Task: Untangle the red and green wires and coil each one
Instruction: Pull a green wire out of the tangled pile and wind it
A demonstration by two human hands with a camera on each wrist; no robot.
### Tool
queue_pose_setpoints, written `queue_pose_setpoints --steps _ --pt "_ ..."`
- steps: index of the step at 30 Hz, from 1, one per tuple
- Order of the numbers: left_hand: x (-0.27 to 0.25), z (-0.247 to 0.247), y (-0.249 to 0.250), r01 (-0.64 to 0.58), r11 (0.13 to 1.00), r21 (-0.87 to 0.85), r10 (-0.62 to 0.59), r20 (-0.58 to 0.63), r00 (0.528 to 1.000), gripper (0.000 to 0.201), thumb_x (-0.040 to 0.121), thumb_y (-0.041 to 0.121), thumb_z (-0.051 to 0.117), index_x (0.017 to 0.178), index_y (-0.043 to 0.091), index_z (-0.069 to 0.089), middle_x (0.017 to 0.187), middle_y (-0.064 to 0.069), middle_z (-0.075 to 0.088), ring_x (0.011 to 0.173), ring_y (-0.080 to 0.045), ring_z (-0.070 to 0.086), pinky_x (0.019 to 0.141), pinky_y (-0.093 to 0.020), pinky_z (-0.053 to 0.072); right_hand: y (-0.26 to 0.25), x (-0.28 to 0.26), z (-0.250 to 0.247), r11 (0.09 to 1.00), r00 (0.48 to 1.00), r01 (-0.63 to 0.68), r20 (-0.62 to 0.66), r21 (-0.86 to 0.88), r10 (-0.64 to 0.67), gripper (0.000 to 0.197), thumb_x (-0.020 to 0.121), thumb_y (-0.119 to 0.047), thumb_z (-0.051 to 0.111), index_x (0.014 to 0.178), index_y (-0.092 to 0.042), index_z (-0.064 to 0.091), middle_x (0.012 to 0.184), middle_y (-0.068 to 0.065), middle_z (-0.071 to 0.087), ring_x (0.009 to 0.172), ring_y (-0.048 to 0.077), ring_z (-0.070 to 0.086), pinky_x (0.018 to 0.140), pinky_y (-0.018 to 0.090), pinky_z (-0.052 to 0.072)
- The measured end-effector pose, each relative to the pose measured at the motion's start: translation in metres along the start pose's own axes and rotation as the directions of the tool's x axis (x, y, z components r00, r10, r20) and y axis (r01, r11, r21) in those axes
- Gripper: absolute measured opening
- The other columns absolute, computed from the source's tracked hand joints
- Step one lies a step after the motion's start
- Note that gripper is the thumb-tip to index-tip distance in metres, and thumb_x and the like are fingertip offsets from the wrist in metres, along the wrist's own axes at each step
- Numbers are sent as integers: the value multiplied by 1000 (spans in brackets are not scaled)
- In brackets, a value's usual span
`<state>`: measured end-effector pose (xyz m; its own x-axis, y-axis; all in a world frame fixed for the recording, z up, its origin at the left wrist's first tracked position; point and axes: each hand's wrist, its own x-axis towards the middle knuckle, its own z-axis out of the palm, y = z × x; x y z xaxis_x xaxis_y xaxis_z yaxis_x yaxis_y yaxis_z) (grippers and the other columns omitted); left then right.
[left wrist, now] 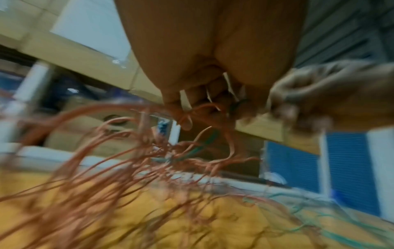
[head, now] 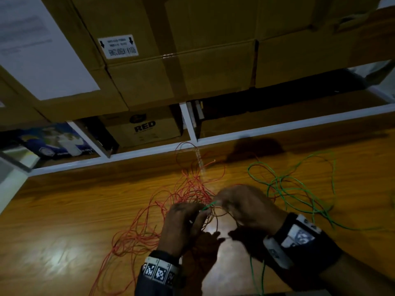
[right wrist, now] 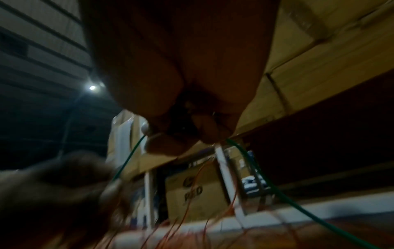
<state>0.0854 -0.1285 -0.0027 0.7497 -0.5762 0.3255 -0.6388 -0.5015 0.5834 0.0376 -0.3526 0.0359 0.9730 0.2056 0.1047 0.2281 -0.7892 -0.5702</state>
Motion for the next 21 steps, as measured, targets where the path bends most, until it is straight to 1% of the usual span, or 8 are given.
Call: queue_pose_setpoints --steps 2,4,6,8,12,15,17,21 --pt "-8 -1 -14 94 995 -36 -95 -46 994 27 101 47 54 95 31 74 72 15 68 64 -1 63 53 -19 46 17 -5 -37 985 981 27 -195 170 7 37 87 -2 56 100 -33 73 78 -22 64 77 -5 61 67 9 44" --pt "-18 -7 -32 149 989 17 -146 -107 983 33 100 49 50 100 29 77 79 16 73 70 2 65 55 -25 52 36 -11 -81 962 923 2 -370 272 102 35 93 -2 53 96 -33 70 78 -15 66 72 2 63 61 12 44" --pt "-28 -16 -43 227 974 10 -224 -132 966 41 99 55 48 96 27 77 83 13 76 74 1 68 60 -30 56 55 -18 -125 964 837 -58 -514 260 188 29 104 -12 55 94 -35 69 81 -12 67 63 9 63 55 18 45" --pt "-32 -21 -43 260 966 15 -255 -142 956 47 98 60 47 94 24 78 83 13 76 74 -1 69 62 -33 58 67 -25 -150 973 794 -80 -576 215 193 26 104 -19 57 88 -37 67 80 -10 68 59 14 63 52 18 45" --pt "-8 -18 -13 250 968 -5 -247 -189 950 41 95 57 53 105 27 79 94 19 75 82 2 70 64 -34 61 75 -36 -134 974 893 -43 -429 221 137 24 103 -18 58 90 -34 70 74 -5 67 59 12 60 54 33 46" --pt "22 -9 20 185 979 -86 -200 -216 956 20 99 40 63 107 28 77 95 17 74 84 0 70 64 -32 60 74 -39 -110 940 930 -35 -333 341 155 19 101 -19 58 91 -28 72 75 -3 68 55 7 59 52 24 45" --pt "39 0 45 128 979 -158 -161 -220 962 13 100 30 65 109 29 74 97 14 75 87 0 71 69 -23 58 77 -42 -102 906 934 -38 -307 421 182 17 99 -27 57 93 -23 72 80 -2 70 52 11 59 51 23 46" --pt "55 24 86 63 954 -294 -109 -143 984 33 99 43 59 121 23 74 106 12 76 102 -9 72 81 -29 58 91 -61 -94 877 943 -55 -264 478 203 19 100 -27 57 95 -20 73 90 -8 74 55 10 62 55 22 48"
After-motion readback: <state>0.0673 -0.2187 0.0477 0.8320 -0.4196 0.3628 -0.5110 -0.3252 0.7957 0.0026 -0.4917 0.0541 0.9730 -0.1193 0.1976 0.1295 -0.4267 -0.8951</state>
